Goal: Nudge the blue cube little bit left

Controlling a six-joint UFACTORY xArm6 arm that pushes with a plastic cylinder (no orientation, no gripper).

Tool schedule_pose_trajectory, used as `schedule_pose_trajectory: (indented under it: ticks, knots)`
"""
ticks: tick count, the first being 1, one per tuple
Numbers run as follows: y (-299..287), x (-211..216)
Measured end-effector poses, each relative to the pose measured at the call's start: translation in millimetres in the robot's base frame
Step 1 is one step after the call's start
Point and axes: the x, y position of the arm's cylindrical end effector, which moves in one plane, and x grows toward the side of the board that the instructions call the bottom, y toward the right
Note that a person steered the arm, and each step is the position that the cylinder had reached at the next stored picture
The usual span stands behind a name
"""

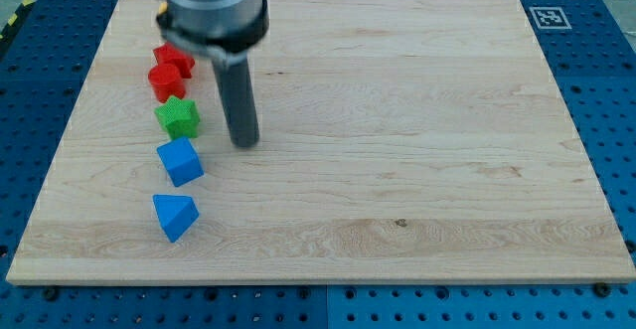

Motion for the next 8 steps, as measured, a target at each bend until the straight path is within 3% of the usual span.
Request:
schedule_pose_trajectory:
  ticks: [2,8]
  knots:
    - [3.9,8.4]
    - [-56.3,8.8]
